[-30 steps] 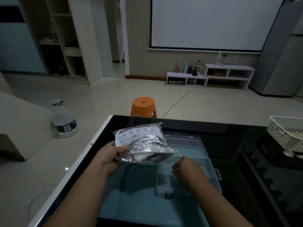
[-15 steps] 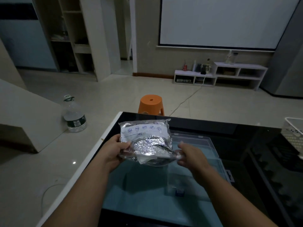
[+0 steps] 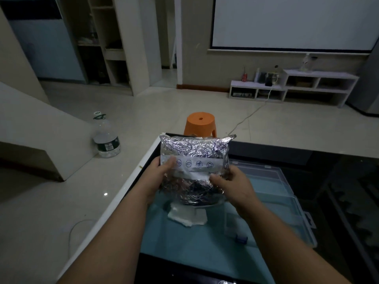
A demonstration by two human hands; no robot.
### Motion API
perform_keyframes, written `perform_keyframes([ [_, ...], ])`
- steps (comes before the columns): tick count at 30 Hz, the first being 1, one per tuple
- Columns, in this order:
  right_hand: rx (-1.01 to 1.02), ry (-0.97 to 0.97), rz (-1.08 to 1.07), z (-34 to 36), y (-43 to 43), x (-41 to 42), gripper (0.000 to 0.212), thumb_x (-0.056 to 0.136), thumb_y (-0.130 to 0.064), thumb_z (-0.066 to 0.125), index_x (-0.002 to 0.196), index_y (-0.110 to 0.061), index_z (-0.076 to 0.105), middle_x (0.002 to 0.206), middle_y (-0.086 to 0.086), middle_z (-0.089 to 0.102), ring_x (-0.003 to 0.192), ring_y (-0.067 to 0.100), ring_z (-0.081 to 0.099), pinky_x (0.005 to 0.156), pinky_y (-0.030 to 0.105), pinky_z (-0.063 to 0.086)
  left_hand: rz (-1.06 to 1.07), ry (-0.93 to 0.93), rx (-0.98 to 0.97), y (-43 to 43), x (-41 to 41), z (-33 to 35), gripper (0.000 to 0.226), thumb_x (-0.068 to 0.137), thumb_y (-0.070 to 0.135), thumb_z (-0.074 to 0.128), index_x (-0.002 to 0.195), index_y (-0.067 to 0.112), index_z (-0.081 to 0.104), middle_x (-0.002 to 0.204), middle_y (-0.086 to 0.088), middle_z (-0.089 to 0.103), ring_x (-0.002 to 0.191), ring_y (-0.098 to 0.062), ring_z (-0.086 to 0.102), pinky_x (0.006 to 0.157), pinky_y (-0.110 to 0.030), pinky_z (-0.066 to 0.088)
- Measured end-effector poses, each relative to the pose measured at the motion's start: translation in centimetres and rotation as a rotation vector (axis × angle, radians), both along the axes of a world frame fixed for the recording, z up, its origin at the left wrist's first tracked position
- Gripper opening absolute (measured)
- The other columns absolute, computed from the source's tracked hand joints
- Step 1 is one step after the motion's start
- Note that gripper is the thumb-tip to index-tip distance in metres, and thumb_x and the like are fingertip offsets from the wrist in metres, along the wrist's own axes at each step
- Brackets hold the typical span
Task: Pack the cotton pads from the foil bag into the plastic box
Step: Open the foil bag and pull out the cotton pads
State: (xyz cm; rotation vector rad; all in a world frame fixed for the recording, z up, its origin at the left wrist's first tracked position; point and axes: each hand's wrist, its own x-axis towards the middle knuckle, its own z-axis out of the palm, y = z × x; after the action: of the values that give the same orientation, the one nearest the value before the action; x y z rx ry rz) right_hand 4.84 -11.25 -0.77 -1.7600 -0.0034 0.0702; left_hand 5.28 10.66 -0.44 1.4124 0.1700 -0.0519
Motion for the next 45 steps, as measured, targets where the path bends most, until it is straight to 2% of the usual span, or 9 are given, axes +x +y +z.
perform_keyframes([
  [6, -0.042, 0.038, 0.076, 0.0, 0.0, 0.0, 0.035, 0.08, -0.011, 0.075, 0.111, -0.015, 0.06, 0.103, 0.008, 0.07, 0.093, 0.024, 0.067, 0.087, 0.046, 0.056, 0.099, -0.012, -0.131, 0.3, 0.6, -0.6, 0.053, 0.077, 0.039, 0.074, 0.121, 0.014, 0.059, 0.112, -0.014, 0.071, 0.103, -0.038, 0.066, 0.096, -0.056, 0.049],
  [10, 0.096, 0.049, 0.15, 0.7, 0.5, -0.5, 0.078, 0.081, -0.044, 0.071, 0.146, -0.034, 0.029, 0.125, 0.0, 0.055, 0.115, 0.023, 0.056, 0.094, 0.037, 0.045, 0.163, -0.058, -0.113, 0.2, 1.0, -0.5, 0.025, 0.084, 0.019, 0.07, 0.107, 0.01, 0.067, 0.104, -0.018, 0.072, 0.094, -0.037, 0.068, 0.083, -0.048, 0.056],
  [15, 0.118, -0.018, 0.066, 1.5, 1.4, -0.7, 0.036, 0.089, -0.046, 0.062, 0.119, -0.027, 0.055, 0.111, -0.003, 0.066, 0.104, 0.018, 0.062, 0.087, 0.045, 0.053, 0.223, -0.073, 0.006, -0.4, 1.2, -0.3, 0.02, 0.09, 0.023, 0.067, 0.102, 0.007, 0.066, 0.089, -0.013, 0.075, 0.077, -0.026, 0.072, 0.066, -0.032, 0.056],
  [20, 0.245, 0.043, -0.065, 1.9, 1.6, -0.2, 0.014, 0.089, -0.041, 0.064, 0.097, -0.029, 0.067, 0.104, 0.004, 0.071, 0.097, 0.029, 0.066, 0.084, 0.054, 0.055, 0.132, -0.053, -0.007, 0.4, 1.0, 0.1, 0.024, 0.071, 0.032, 0.08, 0.086, 0.016, 0.07, 0.085, -0.006, 0.073, 0.088, -0.032, 0.067, 0.086, -0.048, 0.051],
  [24, 0.194, 0.057, -0.078, 1.8, 1.7, -0.1, 0.018, 0.095, -0.032, 0.058, 0.099, -0.018, 0.068, 0.101, 0.011, 0.072, 0.096, 0.033, 0.067, 0.09, 0.057, 0.052, 0.089, -0.024, 0.04, -0.3, 0.7, 0.0, 0.009, 0.084, 0.008, 0.071, 0.093, 0.008, 0.069, 0.09, -0.012, 0.075, 0.092, -0.036, 0.069, 0.087, -0.046, 0.054],
  [29, 0.252, -0.015, 0.013, 2.4, 1.6, -0.3, 0.051, 0.095, -0.043, 0.056, 0.141, -0.034, 0.038, 0.123, -0.011, 0.054, 0.112, 0.015, 0.055, 0.095, 0.043, 0.044, 0.214, -0.122, 0.302, -1.2, 0.5, 0.2, 0.015, 0.089, 0.029, 0.068, 0.084, 0.016, 0.071, 0.085, -0.013, 0.074, 0.082, -0.028, 0.069, 0.073, -0.035, 0.052],
  [32, 0.232, 0.005, -0.016, 2.8, 1.4, -0.1, 0.02, 0.096, -0.035, 0.057, 0.112, -0.025, 0.062, 0.111, 0.001, 0.069, 0.107, 0.027, 0.064, 0.094, 0.052, 0.051, 0.218, -0.188, 0.463, -2.0, 0.1, 0.8, 0.014, 0.087, 0.03, 0.069, 0.074, 0.023, 0.068, 0.075, 0.002, 0.071, 0.071, -0.013, 0.064, 0.065, -0.028, 0.048],
  [39, 0.355, 0.056, -0.129, 2.5, 1.4, 0.6, 0.02, 0.099, -0.028, 0.054, 0.097, -0.014, 0.068, 0.093, 0.008, 0.075, 0.091, 0.029, 0.071, 0.087, 0.053, 0.056, 0.008, -0.004, 0.117, -0.5, 0.4, 0.6, 0.029, 0.066, 0.01, 0.078, 0.094, 0.012, 0.07, 0.089, -0.007, 0.076, 0.092, -0.033, 0.068, 0.088, -0.044, 0.05],
  [45, 0.132, 0.107, 0.086, 1.3, 0.4, 0.2, 0.043, 0.087, -0.029, 0.07, 0.123, -0.019, 0.048, 0.116, 0.006, 0.064, 0.098, 0.023, 0.065, 0.079, 0.037, 0.054, 0.199, -0.064, 0.204, -1.7, 0.2, -0.2, 0.006, 0.086, 0.011, 0.07, 0.084, 0.016, 0.069, 0.075, 0.004, 0.073, 0.072, -0.014, 0.066, 0.063, -0.022, 0.049],
])
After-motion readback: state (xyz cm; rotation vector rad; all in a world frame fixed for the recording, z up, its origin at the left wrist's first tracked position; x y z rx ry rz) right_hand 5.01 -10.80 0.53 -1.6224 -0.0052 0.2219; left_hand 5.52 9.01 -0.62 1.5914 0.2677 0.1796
